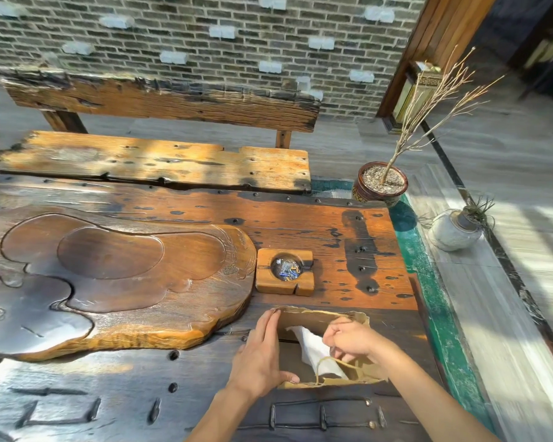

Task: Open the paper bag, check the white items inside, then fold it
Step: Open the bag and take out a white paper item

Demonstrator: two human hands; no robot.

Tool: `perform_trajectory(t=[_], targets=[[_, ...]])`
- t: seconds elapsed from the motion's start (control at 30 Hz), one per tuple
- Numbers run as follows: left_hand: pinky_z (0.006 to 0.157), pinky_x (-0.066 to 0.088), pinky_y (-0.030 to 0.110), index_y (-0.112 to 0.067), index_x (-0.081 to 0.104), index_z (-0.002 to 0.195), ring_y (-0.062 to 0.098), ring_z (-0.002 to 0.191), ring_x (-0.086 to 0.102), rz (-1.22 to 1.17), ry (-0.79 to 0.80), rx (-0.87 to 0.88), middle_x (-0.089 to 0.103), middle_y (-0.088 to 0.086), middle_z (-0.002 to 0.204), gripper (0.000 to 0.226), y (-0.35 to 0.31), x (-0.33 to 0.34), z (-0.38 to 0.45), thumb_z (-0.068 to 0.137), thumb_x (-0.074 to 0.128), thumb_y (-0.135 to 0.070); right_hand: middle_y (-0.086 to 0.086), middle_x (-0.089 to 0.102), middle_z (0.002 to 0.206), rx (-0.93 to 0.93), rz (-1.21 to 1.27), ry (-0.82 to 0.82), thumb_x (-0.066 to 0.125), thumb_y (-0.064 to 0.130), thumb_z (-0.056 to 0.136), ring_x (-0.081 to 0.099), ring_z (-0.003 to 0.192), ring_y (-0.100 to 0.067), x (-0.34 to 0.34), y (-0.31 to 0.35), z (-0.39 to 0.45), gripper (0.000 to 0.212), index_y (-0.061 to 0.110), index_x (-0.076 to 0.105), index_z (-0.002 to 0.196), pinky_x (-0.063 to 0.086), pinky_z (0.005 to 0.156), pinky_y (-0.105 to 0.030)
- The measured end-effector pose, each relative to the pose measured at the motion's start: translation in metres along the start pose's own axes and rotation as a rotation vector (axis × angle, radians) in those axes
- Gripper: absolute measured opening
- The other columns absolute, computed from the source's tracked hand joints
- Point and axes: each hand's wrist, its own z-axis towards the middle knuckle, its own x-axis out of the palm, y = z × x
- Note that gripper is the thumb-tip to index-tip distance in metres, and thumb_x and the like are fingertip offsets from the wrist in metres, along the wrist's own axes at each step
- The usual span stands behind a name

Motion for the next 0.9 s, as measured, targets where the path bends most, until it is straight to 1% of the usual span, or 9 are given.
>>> perform_trajectory(t=[0.07,0.2,0.27,0.43,0.57,0.63,0.77,0.83,0.9], targets=[[0.118,0.034,0.042,-0.034,-0.005,0.155,0.009,0.152,0.013,-0.013,0.016,0.006,-0.006,-0.022,0.164,0.133,0.000,0.000,0.002,0.061,0.087,-0.051,-0.003,0.067,0.086,-0.040,0.079,-0.013,0.056,0.019,0.095,0.067,0.077,-0.013,-0.007,0.000,-0.016,0.010,0.017,0.065,0.092,0.059,0.063,-0.022],[0.121,0.030,0.038,-0.032,-0.001,0.156,0.013,0.153,0.013,-0.010,0.038,0.036,-0.005,-0.016,0.165,0.127,0.000,-0.001,0.007,0.066,0.087,-0.046,-0.006,0.061,0.070,-0.142,0.258,-0.050,0.058,0.016,0.094,0.060,0.062,-0.017,-0.020,-0.003,-0.048,0.011,0.008,0.065,0.098,0.060,0.078,-0.039],[0.122,0.029,0.039,-0.031,0.003,0.157,0.014,0.153,0.012,-0.018,0.053,0.048,-0.005,-0.016,0.165,0.122,0.000,-0.003,0.011,0.068,0.085,-0.045,-0.011,0.069,0.076,-0.168,0.341,-0.069,0.060,0.017,0.094,0.067,0.066,-0.019,-0.024,0.000,-0.065,0.014,0.006,0.066,0.100,0.062,0.082,-0.042],[0.121,0.030,0.041,-0.030,0.017,0.156,0.011,0.153,0.009,-0.053,0.060,0.105,-0.006,-0.020,0.164,0.105,-0.004,-0.016,0.012,0.074,0.080,-0.048,-0.027,0.074,0.099,-0.280,0.550,-0.090,0.061,0.014,0.095,0.074,0.080,-0.029,-0.031,0.017,-0.102,0.011,0.004,0.065,0.098,0.061,0.080,-0.043],[0.122,0.023,0.028,-0.029,0.023,0.154,0.006,0.151,0.010,-0.143,0.036,0.190,0.000,-0.027,0.157,0.105,-0.019,-0.040,0.008,0.070,0.085,-0.043,-0.025,0.075,0.095,-0.373,0.689,-0.113,0.058,0.009,0.096,0.074,0.077,-0.031,-0.034,0.034,-0.122,0.009,0.003,0.063,0.096,0.061,0.077,-0.044],[0.120,0.019,0.021,-0.032,0.020,0.154,0.000,0.149,0.013,-0.206,0.044,0.241,0.001,-0.031,0.155,0.113,-0.034,-0.058,0.001,0.065,0.089,-0.039,-0.025,0.076,0.095,-0.423,0.775,-0.127,0.056,0.009,0.097,0.075,0.078,-0.032,-0.036,0.045,-0.132,0.009,0.002,0.062,0.097,0.062,0.075,-0.044],[0.122,0.019,0.023,-0.043,0.006,0.152,-0.015,0.143,0.015,-0.405,0.025,0.329,0.008,-0.035,0.155,0.131,-0.067,-0.090,-0.014,0.056,0.094,-0.041,-0.029,0.074,0.097,-0.528,0.921,-0.120,0.053,0.008,0.099,0.075,0.081,-0.035,-0.039,0.068,-0.153,0.010,0.001,0.059,0.100,0.063,0.075,-0.046],[0.122,0.021,0.026,-0.044,0.001,0.153,-0.008,0.147,0.016,-0.442,-0.061,0.370,0.008,-0.027,0.160,0.135,-0.080,-0.100,-0.016,0.054,0.093,-0.049,-0.036,0.070,0.100,-0.581,0.998,-0.100,0.050,0.007,0.099,0.075,0.077,-0.036,-0.039,0.079,-0.163,0.011,-0.001,0.058,0.101,0.064,0.067,-0.043],[0.119,0.024,0.026,-0.044,0.006,0.153,-0.003,0.148,0.020,-0.477,-0.151,0.420,0.015,-0.023,0.161,0.123,-0.093,-0.108,-0.018,0.063,0.089,-0.047,-0.039,0.068,0.102,-0.629,1.043,-0.071,0.048,0.006,0.100,0.074,0.076,-0.038,-0.038,0.089,-0.172,0.014,-0.003,0.058,0.104,0.064,0.064,-0.041]])
